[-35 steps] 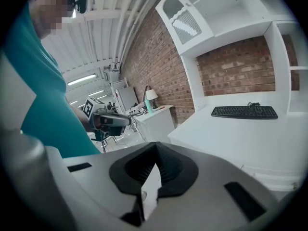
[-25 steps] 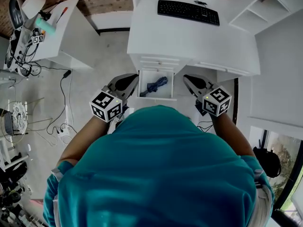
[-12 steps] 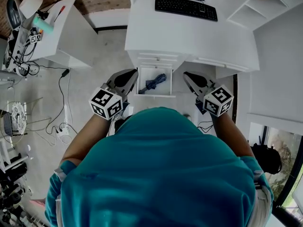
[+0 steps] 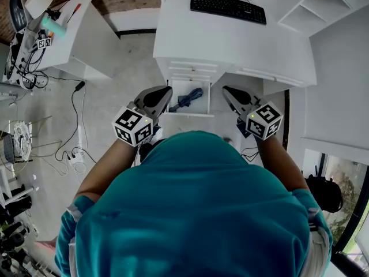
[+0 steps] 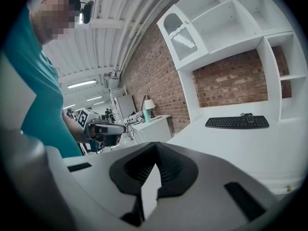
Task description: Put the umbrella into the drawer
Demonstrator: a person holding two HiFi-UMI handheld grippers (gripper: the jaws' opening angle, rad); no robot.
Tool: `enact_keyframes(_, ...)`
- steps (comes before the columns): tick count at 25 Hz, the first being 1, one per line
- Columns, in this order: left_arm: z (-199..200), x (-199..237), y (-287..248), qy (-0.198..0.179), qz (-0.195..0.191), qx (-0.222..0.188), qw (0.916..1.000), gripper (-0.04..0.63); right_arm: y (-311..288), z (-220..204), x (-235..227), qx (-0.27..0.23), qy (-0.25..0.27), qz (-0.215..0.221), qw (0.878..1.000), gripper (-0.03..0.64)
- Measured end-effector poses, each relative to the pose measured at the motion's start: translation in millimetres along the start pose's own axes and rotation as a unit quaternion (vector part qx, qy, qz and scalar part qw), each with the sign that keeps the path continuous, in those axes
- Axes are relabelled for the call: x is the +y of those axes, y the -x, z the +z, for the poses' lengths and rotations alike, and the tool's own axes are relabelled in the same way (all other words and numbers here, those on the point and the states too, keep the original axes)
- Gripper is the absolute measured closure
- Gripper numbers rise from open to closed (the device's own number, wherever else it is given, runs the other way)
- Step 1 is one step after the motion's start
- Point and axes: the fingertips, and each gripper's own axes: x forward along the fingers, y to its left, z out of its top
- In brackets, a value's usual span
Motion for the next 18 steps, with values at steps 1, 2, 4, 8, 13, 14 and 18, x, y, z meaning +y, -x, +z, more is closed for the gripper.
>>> enact_keyframes(1, -0.2, 0.5, 0.1, 0.0, 0.001, 0.0, 1.0, 0.58, 0.0, -2.4, 0.0, 0.002, -0.002, 0.0, 1.0, 0.594)
enact_keyframes(2, -0.3, 1.0, 0.1, -0.001, 0.002, 0.0, 1.0, 0.58, 0.2, -4.4, -0.5, 0.003, -0.003, 0.0, 1.0, 0.595)
enact_keyframes(4, 0.1, 1.8, 0.7, -0.001, 0.004, -0.001, 1.0, 0.58, 0.7, -6.3, -1.5, 0.005, -0.004, -0.002, 1.0, 0.595)
enact_keyframes(8, 0.6, 3.0, 3.0, 0.001, 0.005, -0.002, 1.0, 0.58, 1.5, -6.7, -1.7, 0.006, -0.004, -0.003, 1.0, 0.594)
enact_keyframes(13, 0.7, 3.1, 3.6, 0.002, 0.006, -0.003, 1.0, 0.58, 0.7, -5.1, -0.8, 0.004, -0.002, 0.002, 1.0, 0.594)
enact_keyframes(14, 0.8, 2.7, 3.6, 0.001, 0.005, -0.003, 1.0, 0.58, 0.6, -4.8, -0.8, 0.003, -0.002, 0.002, 1.0, 0.595)
enact_keyframes(18, 1.0, 1.1, 4.4, -0.001, 0.004, -0.003, 1.0, 0.58, 0.5, -4.3, -0.5, 0.002, -0.003, 0.003, 1.0, 0.595)
